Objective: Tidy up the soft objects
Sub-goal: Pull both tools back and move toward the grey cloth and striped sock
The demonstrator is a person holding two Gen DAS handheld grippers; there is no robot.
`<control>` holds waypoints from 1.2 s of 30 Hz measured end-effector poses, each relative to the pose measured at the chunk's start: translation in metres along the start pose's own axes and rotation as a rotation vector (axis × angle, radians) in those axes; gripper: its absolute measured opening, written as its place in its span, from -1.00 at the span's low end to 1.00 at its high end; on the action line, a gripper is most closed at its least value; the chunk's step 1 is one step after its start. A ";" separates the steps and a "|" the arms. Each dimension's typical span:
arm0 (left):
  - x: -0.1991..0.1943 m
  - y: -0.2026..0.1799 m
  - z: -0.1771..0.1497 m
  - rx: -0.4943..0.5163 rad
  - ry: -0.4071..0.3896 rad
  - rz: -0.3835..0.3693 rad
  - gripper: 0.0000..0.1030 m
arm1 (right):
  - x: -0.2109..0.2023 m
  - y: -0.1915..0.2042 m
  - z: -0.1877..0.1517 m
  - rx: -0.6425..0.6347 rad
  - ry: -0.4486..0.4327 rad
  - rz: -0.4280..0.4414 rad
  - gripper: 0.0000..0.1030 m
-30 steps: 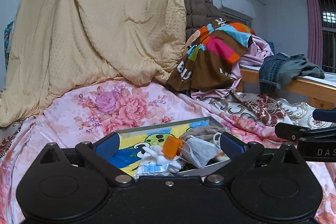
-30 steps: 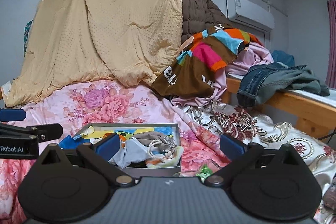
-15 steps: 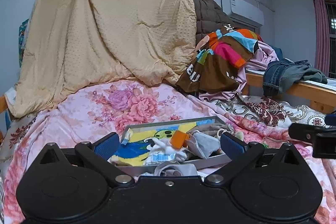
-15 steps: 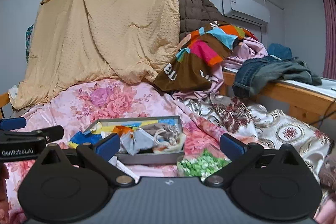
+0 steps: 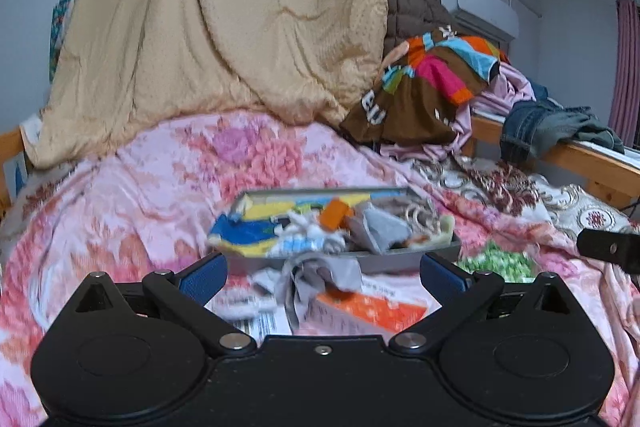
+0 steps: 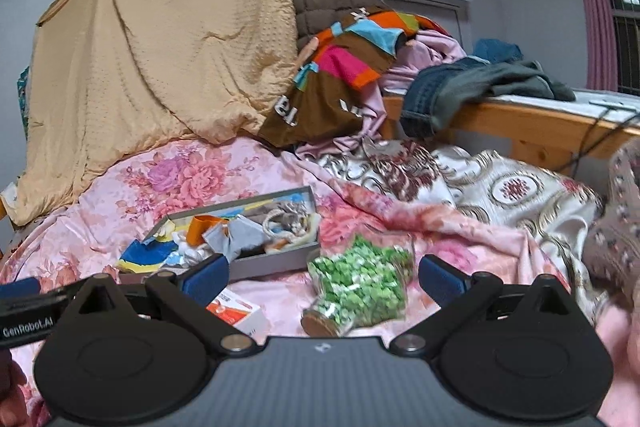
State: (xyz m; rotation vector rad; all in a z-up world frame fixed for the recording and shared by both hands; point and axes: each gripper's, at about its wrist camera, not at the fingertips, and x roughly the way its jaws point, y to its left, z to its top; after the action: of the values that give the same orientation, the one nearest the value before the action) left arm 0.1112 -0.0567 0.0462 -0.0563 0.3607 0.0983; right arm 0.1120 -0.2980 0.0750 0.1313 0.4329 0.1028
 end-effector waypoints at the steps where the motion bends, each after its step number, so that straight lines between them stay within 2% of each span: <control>1: -0.001 0.001 -0.004 -0.003 0.010 0.002 0.98 | -0.001 -0.001 -0.002 0.005 0.009 -0.004 1.00; 9: 0.000 0.012 -0.028 0.013 0.084 0.023 0.98 | 0.004 -0.005 -0.025 0.038 0.114 -0.044 1.00; 20: 0.005 0.030 -0.044 0.005 0.172 0.037 0.98 | 0.026 0.013 -0.047 -0.007 0.283 0.016 1.00; 36: 0.013 0.031 -0.059 0.011 0.232 0.029 0.98 | 0.037 0.021 -0.057 -0.026 0.369 0.060 1.00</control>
State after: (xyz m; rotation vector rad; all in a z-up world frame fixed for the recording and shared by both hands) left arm 0.1000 -0.0294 -0.0146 -0.0519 0.5941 0.1184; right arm 0.1193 -0.2665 0.0118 0.0992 0.7952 0.1929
